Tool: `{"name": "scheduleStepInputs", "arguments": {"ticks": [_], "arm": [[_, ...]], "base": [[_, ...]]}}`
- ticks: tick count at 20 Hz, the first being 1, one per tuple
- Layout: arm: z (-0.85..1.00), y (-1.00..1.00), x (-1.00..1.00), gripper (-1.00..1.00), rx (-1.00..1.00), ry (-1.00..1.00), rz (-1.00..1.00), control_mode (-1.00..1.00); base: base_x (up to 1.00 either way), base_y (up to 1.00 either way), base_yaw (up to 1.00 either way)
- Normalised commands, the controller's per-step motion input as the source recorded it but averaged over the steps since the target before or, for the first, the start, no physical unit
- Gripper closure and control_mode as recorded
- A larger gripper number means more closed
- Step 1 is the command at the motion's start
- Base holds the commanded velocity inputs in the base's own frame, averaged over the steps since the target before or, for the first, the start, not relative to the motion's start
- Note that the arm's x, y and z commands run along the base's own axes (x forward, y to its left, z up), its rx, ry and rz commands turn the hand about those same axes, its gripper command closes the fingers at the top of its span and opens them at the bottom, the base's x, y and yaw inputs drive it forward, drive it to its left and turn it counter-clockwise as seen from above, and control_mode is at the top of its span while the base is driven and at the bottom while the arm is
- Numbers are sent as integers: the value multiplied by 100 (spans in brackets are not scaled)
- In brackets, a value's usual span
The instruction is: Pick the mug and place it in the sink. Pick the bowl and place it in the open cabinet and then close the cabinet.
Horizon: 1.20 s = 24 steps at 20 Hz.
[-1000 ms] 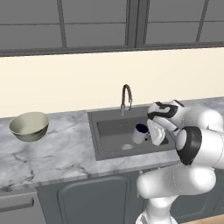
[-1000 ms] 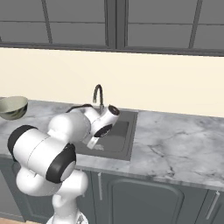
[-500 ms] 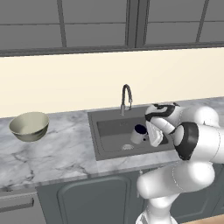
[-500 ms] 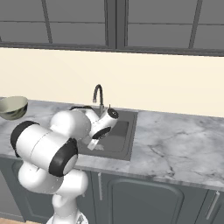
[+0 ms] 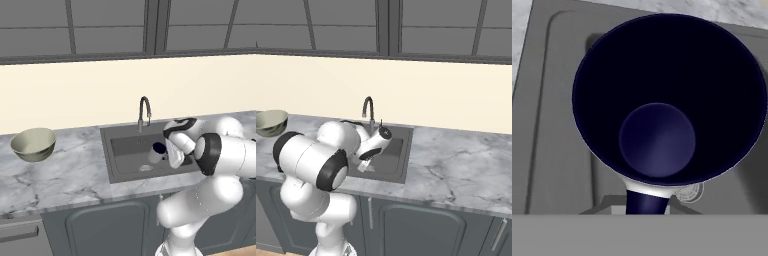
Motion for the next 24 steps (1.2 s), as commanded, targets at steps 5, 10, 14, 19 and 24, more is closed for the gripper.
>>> {"name": "scheduleStepInputs", "arguments": {"ticks": [5,10,14,19,24], "arm": [[-16,0,16,100,0,-4,0,-100],[-8,0,25,100,0,-5,0,-100],[-8,0,33,100,0,-6,0,-100],[-16,0,30,100,0,-5,0,-100],[-33,0,6,100,0,-6,0,-100]], "base": [[0,0,0],[0,0,0],[0,0,0],[0,0,0],[0,0,0]]}}
